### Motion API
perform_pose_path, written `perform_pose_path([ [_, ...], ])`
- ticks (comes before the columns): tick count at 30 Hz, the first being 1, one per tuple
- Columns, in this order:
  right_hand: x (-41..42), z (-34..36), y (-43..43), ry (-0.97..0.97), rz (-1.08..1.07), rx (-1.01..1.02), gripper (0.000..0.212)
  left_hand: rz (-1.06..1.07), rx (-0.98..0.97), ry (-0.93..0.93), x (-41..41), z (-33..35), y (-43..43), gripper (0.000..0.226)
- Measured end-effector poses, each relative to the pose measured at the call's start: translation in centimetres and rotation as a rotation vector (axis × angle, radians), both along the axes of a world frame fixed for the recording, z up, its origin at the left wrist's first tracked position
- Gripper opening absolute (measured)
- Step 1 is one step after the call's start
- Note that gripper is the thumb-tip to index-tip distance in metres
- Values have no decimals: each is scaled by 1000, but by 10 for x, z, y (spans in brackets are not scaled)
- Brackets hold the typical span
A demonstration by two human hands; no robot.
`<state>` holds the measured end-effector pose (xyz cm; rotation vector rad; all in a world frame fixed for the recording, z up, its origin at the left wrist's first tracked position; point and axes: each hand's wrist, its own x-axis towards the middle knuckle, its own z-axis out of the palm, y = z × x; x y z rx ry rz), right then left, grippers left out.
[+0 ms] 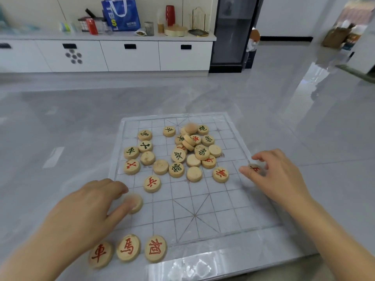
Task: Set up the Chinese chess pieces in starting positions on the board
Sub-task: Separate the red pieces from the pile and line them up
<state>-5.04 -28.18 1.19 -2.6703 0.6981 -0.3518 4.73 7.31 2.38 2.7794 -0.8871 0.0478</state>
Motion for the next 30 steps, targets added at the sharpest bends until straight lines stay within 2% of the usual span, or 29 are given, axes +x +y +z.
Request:
perform_pose_path([
  [3, 20, 5, 18, 19, 138, -50, 46, 4, 7, 5, 0, 4, -1, 88],
  [7, 60, 3, 41, 71, 233, -34, 43, 23, 38, 8, -1, 9, -2, 72],
  [10, 87, 3, 55, 103, 251, -52, 49, 26, 37, 16, -3, 11, -2, 69],
  [14, 115, 2, 67, 39, 251, -73, 52, 19, 62, 35, -3, 14, -5, 71],
  [18, 134, -1, 69, 34, 226, -43, 57, 1, 66, 43, -5, 17, -6, 48],
  [21, 147, -2, 62, -54, 152, 18, 40, -8, 60, 37, -7, 18, -6, 43],
  [23, 159, -1, 50, -79, 91, 32, 29, 8, 63, 43, -6, 17, -6, 53],
  [25, 173, 0, 36, -10, 102, -20, 33, 11, 62, 41, -5, 17, -7, 71],
  [26, 179, 1, 31, 43, 135, -45, 37, 9, 63, 30, -5, 17, -8, 72],
  [30, 197, -1, 32, 174, 232, -132, 47, -2, 58, 25, -5, 18, -8, 44],
])
